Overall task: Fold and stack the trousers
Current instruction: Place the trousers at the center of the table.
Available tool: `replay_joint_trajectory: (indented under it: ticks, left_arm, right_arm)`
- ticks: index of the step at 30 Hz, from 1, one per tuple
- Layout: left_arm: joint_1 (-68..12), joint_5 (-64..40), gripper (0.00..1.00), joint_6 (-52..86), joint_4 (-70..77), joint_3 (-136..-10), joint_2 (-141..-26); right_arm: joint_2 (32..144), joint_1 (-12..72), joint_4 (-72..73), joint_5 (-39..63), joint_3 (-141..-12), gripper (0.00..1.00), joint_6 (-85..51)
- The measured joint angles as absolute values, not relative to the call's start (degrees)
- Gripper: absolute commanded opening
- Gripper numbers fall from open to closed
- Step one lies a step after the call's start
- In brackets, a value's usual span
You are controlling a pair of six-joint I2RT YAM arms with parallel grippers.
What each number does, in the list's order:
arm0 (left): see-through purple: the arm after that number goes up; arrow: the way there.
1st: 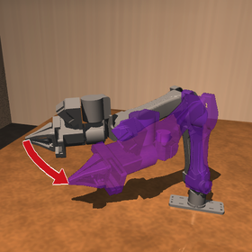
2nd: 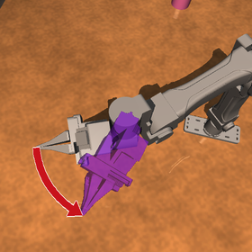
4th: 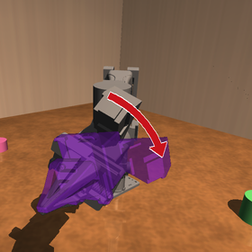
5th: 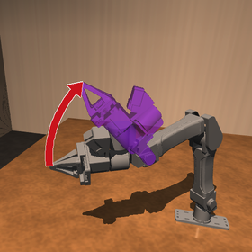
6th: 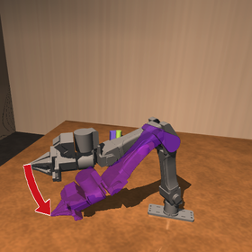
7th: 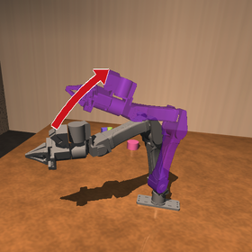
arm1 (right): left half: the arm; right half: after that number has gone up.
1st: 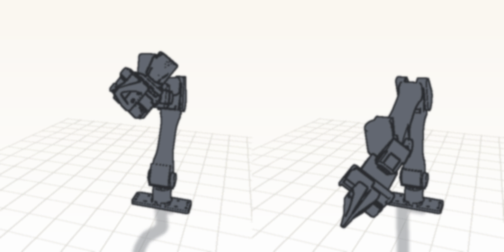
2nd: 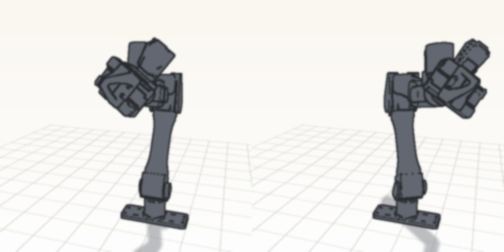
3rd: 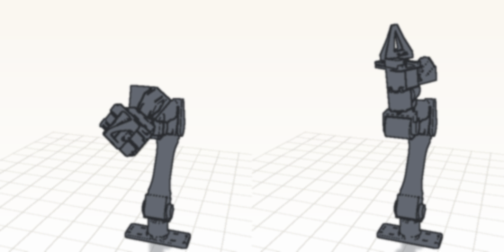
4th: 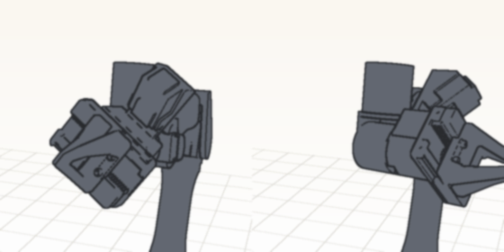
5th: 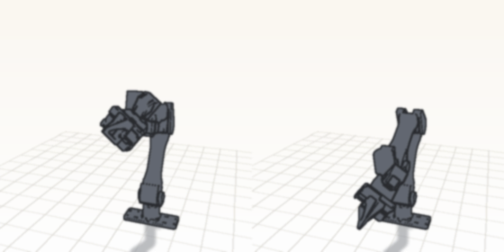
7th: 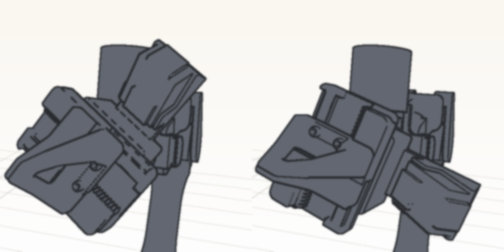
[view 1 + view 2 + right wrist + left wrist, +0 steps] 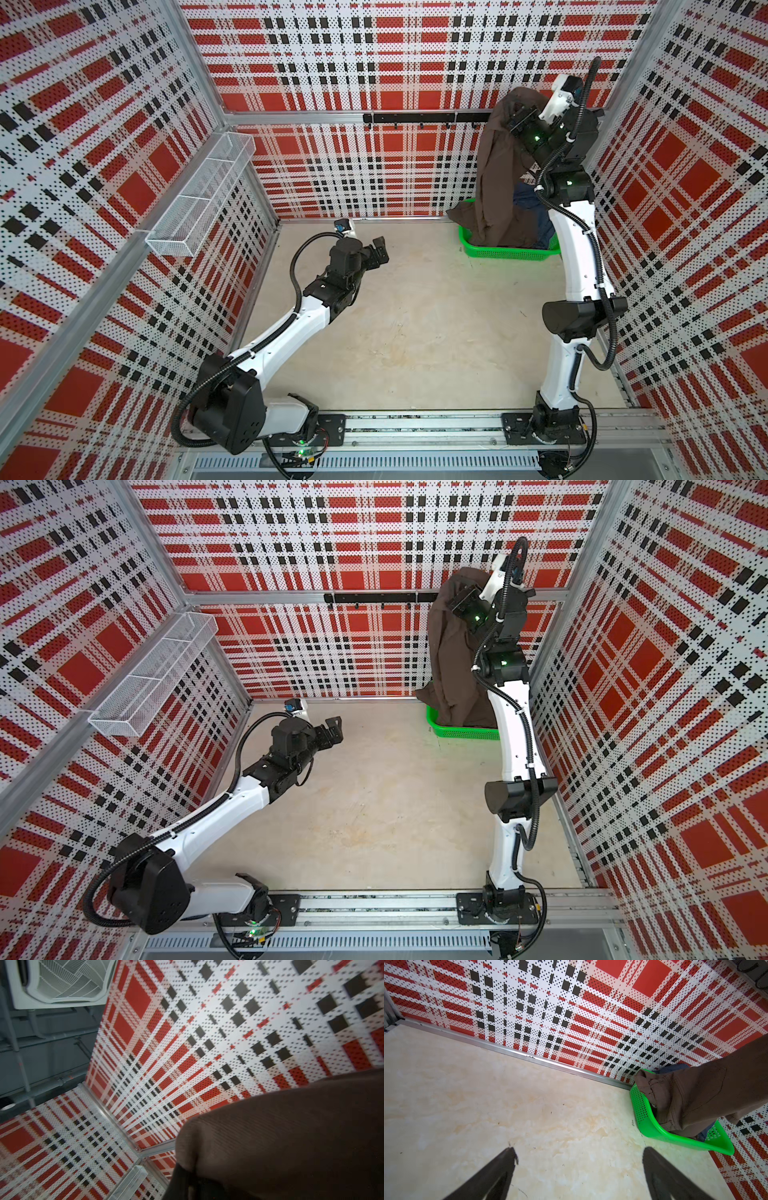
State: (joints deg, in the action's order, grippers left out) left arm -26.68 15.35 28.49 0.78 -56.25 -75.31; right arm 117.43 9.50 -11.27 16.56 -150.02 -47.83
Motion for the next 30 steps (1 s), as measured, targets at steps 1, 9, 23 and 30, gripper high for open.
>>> replay_joint_trajectory:
  ticks: [1,9,23,30]
  left_arm:
    - [-26.65,15.38,0.98,28.62,0.78,-55.61,-74.54]
    - [-26.04,15.46,0.98,31.07,2.46,-49.78,-66.76]
    - [-24.29,16.51,0.98,34.04,3.44,-44.6,-58.0]
    - [-24.08,16.99,0.98,34.3,2.72,-43.05,-57.65]
  right_arm:
    - [117.38,10.92,-9.8,18.02,-150.15,0.0,-47.79]
    - [113.47,25.58,-4.64,27.29,-150.17,0.0,-44.86]
    - [102.02,32.82,-4.51,31.53,-139.04,0.0,-38.54]
    - [100.92,29.85,-7.18,23.94,-111.44,0.03,-35.48]
